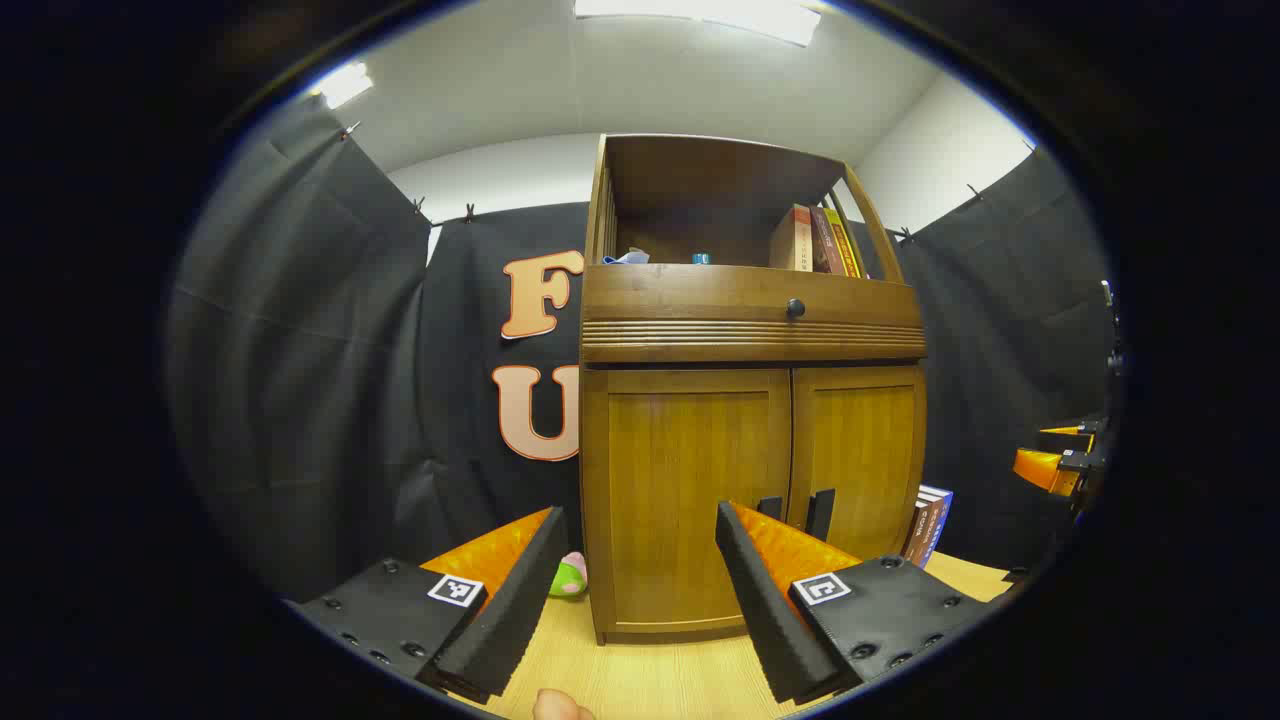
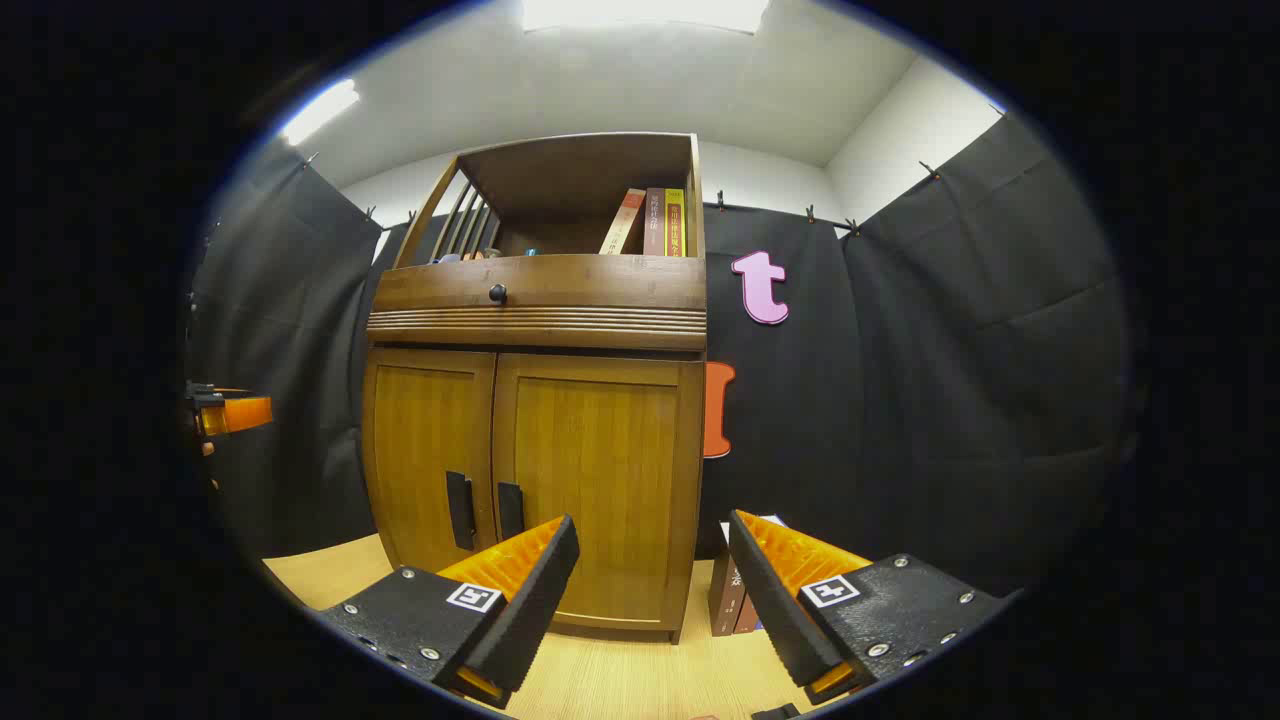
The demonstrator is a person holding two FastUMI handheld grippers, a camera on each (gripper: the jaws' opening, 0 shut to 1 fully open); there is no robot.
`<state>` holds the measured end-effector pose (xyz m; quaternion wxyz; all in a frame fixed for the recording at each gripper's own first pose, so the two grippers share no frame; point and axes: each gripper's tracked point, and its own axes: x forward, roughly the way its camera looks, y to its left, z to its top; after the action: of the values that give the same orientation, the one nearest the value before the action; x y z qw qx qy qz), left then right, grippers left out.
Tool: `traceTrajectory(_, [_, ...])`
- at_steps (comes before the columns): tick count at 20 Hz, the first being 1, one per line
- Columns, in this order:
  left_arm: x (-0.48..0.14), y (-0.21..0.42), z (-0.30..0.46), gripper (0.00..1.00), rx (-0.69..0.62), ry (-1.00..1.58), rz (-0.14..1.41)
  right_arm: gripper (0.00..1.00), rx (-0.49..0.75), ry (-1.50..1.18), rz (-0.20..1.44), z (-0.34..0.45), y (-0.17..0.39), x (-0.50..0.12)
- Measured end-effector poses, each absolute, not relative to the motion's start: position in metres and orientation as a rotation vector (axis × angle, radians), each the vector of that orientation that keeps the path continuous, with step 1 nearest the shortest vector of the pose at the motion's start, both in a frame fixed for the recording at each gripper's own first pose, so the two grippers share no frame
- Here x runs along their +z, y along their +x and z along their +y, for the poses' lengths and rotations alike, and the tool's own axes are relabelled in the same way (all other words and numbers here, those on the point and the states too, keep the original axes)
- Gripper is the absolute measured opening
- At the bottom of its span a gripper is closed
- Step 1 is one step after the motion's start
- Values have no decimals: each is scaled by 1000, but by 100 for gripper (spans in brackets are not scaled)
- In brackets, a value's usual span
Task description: Open the right door of the double-door shoe cabinet with the right hand, and open the left door with the left hand.
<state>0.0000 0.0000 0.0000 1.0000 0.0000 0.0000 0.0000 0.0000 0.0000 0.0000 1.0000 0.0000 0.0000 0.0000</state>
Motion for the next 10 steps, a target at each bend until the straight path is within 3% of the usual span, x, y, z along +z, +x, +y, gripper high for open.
traceTrajectory(10, [0, -1, -10, 95, -17, -7, 6, 93, -7, 3, 4, -6, -3, -2])
